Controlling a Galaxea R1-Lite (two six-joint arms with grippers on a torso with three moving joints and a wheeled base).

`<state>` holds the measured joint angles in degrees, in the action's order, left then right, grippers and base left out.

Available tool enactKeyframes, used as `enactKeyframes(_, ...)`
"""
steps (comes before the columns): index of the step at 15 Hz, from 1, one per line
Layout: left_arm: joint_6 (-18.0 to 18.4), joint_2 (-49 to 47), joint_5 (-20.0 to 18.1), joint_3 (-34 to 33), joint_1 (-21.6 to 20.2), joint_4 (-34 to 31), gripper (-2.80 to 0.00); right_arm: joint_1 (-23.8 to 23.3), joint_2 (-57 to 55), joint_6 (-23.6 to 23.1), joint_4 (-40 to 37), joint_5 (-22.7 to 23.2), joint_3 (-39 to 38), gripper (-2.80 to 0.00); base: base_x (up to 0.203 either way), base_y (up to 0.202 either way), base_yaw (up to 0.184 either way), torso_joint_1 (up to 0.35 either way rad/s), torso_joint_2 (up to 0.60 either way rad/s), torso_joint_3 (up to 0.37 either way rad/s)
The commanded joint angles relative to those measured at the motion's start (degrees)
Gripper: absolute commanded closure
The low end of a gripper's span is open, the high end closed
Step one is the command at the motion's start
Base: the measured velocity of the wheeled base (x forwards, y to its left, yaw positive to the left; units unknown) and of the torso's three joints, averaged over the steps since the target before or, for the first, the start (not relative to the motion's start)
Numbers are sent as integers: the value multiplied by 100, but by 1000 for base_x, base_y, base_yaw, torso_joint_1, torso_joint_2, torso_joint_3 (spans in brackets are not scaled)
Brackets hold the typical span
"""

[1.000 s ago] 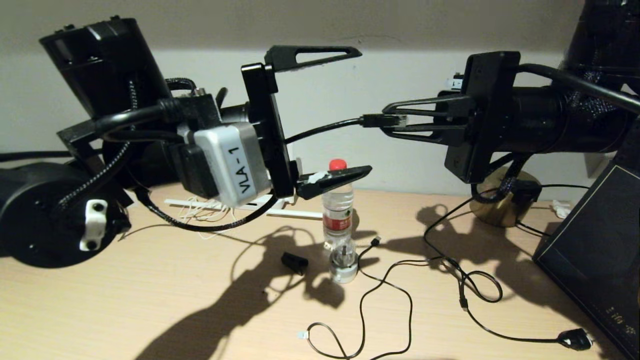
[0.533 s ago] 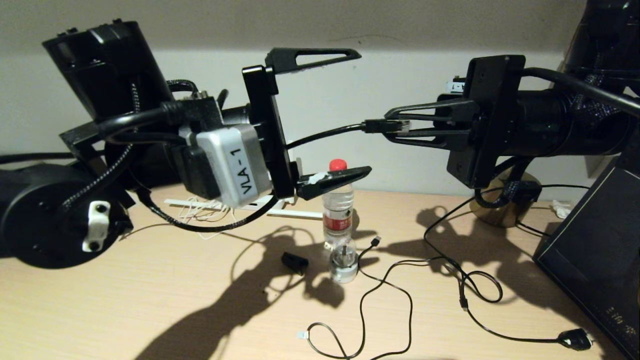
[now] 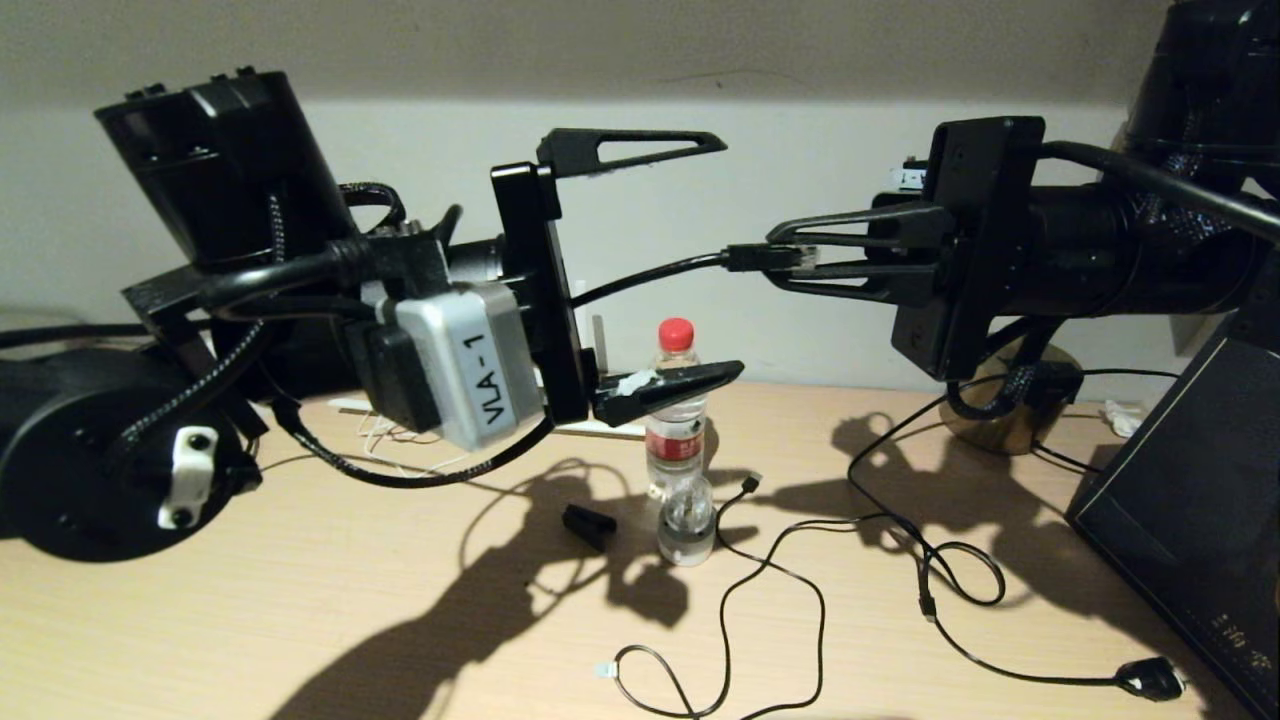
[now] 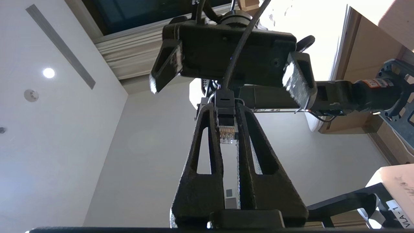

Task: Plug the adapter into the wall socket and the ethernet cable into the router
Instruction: Hand it to the other hand

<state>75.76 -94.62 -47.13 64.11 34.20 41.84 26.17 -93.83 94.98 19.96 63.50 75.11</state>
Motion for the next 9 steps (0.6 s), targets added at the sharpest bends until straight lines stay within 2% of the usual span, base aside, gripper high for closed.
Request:
enactKeyframes(1,35,5,-24,14,72,35,-280,11,-47,47,17,40,4,0,0,0,0,0,0,0)
enactKeyframes(9,35,40,-16,-13,105,26,-280,28,-83,47,8,57,-14,0,0,0,0,0,0,0)
